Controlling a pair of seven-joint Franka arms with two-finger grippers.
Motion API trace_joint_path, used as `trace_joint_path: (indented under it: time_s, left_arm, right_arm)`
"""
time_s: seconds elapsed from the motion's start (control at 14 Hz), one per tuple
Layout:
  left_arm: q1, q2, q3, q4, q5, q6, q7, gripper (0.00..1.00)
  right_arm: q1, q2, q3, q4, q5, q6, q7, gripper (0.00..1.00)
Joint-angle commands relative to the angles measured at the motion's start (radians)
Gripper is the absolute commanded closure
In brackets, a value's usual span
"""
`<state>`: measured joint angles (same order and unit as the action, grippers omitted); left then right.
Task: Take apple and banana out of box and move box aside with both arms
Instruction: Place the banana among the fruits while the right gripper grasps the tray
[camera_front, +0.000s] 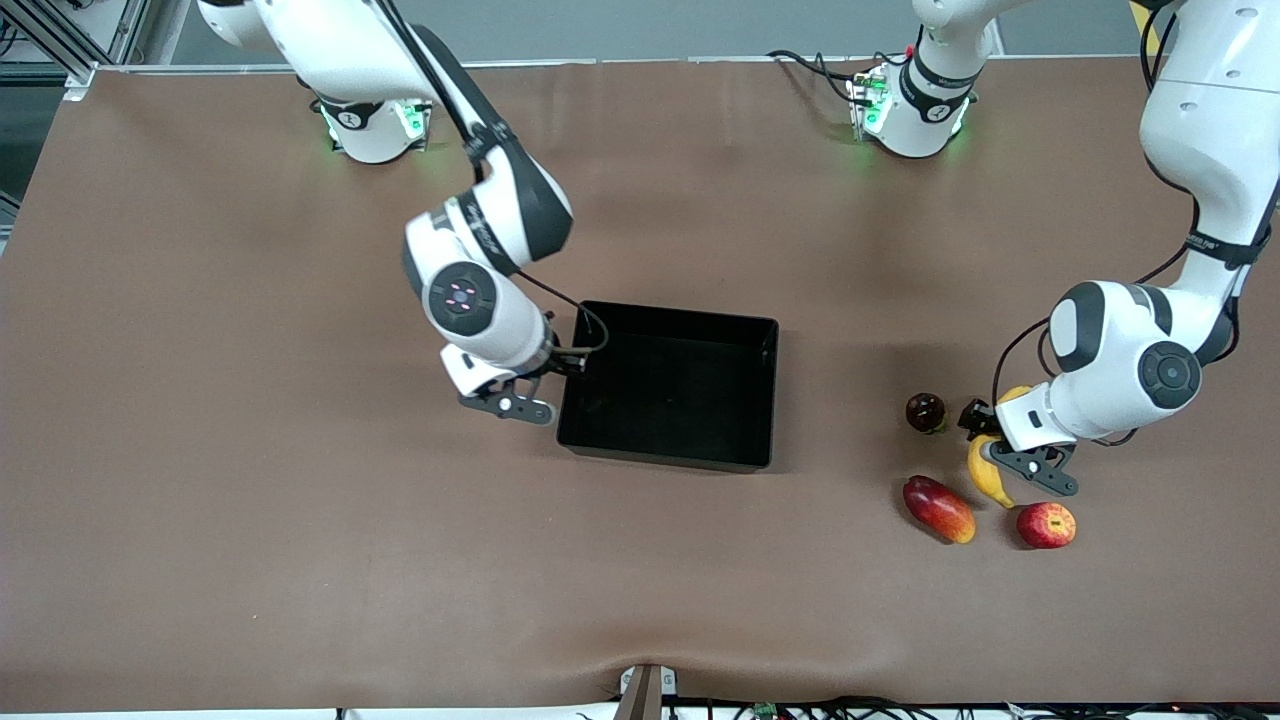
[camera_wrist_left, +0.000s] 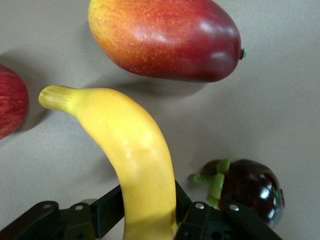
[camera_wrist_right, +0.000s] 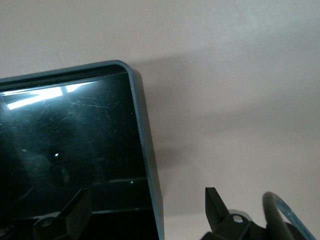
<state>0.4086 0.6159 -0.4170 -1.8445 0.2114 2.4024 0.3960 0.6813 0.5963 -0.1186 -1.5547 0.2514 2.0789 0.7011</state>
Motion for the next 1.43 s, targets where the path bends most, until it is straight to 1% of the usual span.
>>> trace_joint_path:
  time_s: [0.0, 0.07, 0.14, 0.21, 0.29, 0.36, 0.43, 0.5, 0.57, 0.64, 0.79, 0.93, 1.0, 1.14, 1.29, 1.36]
  left_arm:
    - [0.01, 0.024, -0.011, 0.002, -0.001, 0.041, 0.009, 1.0]
    - [0.01, 0.033, -0.011, 0.005, -0.001, 0.043, 0.009, 1.0]
    - [0.009, 0.039, -0.011, 0.011, -0.001, 0.043, 0.007, 1.0]
    - [0.009, 0.044, -0.011, 0.013, -0.001, 0.044, 0.009, 0.87]
    - [0.007, 0.048, -0.008, 0.016, -0.001, 0.044, 0.011, 0.77]
    - [0.009, 0.053, -0.006, 0.024, 0.0, 0.044, 0.014, 0.56]
    - [0.007, 0.054, 0.001, 0.024, 0.0, 0.044, 0.014, 0.44]
    - [0.006, 0.054, 0.007, 0.025, 0.0, 0.044, 0.014, 0.42]
    - [0.006, 0.056, 0.007, 0.025, 0.0, 0.044, 0.014, 0.29]
    - [0.007, 0.054, 0.007, 0.025, -0.001, 0.044, 0.009, 0.0]
    - [0.013, 0.045, 0.006, 0.025, -0.001, 0.041, 0.014, 0.0]
    - [0.015, 0.013, 0.004, 0.028, -0.001, 0.031, 0.011, 0.0]
    - [0.015, -0.013, 0.004, 0.025, -0.003, 0.02, 0.007, 0.0]
    - [0.015, -0.076, -0.008, 0.033, -0.015, -0.044, 0.006, 0.0]
    - [0.015, -0.146, -0.008, 0.031, -0.018, -0.086, 0.003, 0.0]
    - [0.016, -0.174, -0.008, 0.031, -0.02, -0.097, 0.001, 0.0]
  right_arm:
    - [0.02, 0.042, -0.013, 0.01, -0.007, 0.038, 0.023, 0.0]
    - [0.02, 0.055, -0.013, 0.002, -0.006, 0.062, 0.027, 0.1]
    - [0.029, 0.062, -0.013, -0.01, -0.006, 0.1, 0.043, 0.26]
    - [0.032, 0.063, -0.013, -0.016, -0.006, 0.107, 0.046, 0.47]
    - [0.029, 0.062, -0.012, -0.016, -0.006, 0.101, 0.046, 0.6]
    - [0.032, 0.062, -0.012, -0.016, -0.004, 0.099, 0.05, 0.69]
    - [0.032, 0.062, -0.012, -0.016, -0.004, 0.099, 0.058, 0.81]
    - [0.032, 0.062, -0.012, -0.016, -0.004, 0.098, 0.058, 0.9]
    - [0.029, 0.06, -0.012, -0.016, -0.004, 0.095, 0.057, 0.94]
    - [0.027, 0.059, -0.012, -0.016, -0.004, 0.077, 0.054, 1.0]
    - [0.024, 0.048, -0.012, -0.015, -0.004, 0.047, 0.046, 1.0]
    - [0.014, 0.027, -0.013, -0.005, -0.004, -0.018, 0.04, 1.0]
    - [0.001, 0.004, -0.013, -0.007, -0.004, -0.042, 0.02, 1.0]
    - [-0.038, -0.044, -0.013, -0.007, 0.0, -0.123, -0.063, 1.0]
    - [-0.093, -0.09, -0.015, -0.01, -0.001, -0.195, -0.126, 1.0]
    - [-0.124, -0.111, -0.015, -0.016, -0.001, -0.21, -0.149, 1.0]
